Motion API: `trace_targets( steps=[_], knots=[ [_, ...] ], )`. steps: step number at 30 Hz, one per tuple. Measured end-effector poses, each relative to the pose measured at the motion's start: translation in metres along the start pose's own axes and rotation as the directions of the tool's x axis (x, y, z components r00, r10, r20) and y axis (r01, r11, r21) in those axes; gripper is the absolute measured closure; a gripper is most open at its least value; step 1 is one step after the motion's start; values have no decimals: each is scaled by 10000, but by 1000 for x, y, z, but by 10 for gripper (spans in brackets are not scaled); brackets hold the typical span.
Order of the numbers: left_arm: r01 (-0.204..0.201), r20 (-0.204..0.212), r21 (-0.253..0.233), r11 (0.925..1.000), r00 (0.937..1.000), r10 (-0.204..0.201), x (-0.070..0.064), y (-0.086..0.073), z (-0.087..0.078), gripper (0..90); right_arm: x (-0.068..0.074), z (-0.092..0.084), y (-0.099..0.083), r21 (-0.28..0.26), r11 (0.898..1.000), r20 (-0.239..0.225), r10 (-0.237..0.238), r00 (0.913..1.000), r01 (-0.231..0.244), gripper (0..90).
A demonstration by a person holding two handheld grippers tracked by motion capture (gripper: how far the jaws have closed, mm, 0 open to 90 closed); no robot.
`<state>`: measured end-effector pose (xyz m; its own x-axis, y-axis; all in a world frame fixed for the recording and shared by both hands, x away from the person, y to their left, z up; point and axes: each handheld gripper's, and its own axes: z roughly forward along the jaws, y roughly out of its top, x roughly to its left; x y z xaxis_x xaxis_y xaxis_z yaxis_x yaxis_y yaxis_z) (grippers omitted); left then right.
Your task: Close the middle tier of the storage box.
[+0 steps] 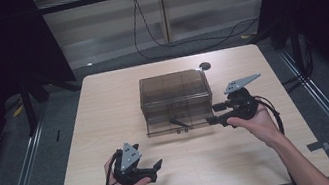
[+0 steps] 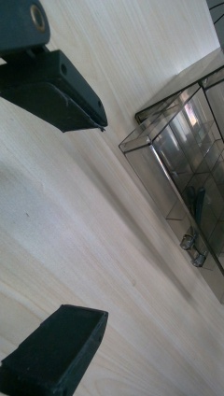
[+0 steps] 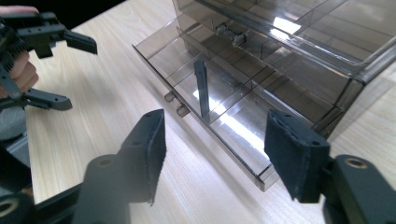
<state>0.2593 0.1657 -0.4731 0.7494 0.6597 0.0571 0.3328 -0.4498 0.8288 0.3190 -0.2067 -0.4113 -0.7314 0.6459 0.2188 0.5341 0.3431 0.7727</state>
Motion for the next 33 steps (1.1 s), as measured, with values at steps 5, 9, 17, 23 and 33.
trace_targets(
  steps=[5,9,17,23,33],
  knots=[
    [74,139,25,10000,9999,-74,-2,3,6,72,3,-9,-13,-596,9981,248,194,9995,-179,339],
    [-237,294,62,9997,9993,235,-7,9,9,74,3,-16,-27,-852,9958,412,363,9985,-327,327],
    [-347,708,65,9994,9969,341,-13,21,22,113,8,-26,-51,-957,9939,596,612,9963,-553,321],
    [-555,874,163,9983,9947,539,-15,31,31,159,14,-31,-67,-924,9935,624,729,9954,-669,324],
    [-668,1249,44,9978,9900,657,-20,40,46,395,19,-40,-86,-810,9922,605,995,9932,-944,314]
  ],
)
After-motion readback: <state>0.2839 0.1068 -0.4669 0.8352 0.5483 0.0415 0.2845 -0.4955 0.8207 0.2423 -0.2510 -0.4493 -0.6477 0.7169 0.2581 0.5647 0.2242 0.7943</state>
